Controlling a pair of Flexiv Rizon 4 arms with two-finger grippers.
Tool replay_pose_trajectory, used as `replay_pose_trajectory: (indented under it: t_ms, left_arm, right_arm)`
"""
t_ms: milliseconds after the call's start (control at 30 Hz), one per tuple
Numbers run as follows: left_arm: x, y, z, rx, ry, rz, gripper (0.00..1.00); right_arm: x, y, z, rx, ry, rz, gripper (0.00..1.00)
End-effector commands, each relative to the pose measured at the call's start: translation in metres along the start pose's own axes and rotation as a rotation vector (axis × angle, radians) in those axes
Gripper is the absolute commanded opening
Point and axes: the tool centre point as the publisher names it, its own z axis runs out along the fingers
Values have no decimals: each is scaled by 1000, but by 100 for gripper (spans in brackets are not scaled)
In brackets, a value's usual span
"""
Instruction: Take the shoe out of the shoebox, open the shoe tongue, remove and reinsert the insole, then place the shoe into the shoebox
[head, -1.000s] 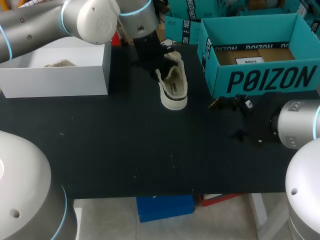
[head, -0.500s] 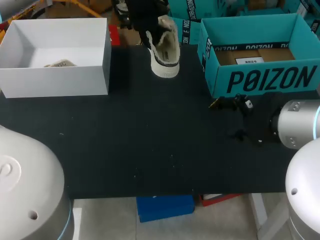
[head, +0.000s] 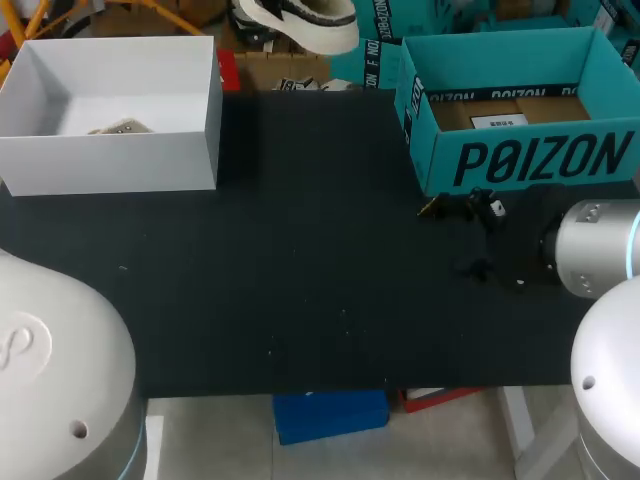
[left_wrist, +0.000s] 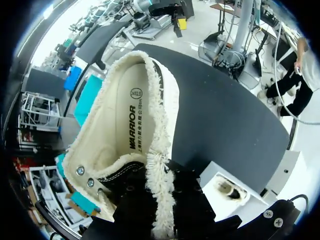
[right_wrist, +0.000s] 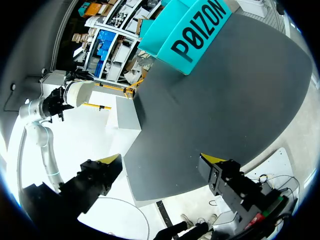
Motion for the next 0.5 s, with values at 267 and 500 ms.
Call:
replay_pose_trajectory:
  t_ms: [267, 500]
  left_arm:
    - [78, 42, -41, -87, -131, -824, 0]
    - [129, 87, -47, -151, -112, -982, 0]
  right_arm:
    - [-6, -7, 1, -155, 12, 15, 100]
    - [-6, -7, 1, -155, 12, 15, 100]
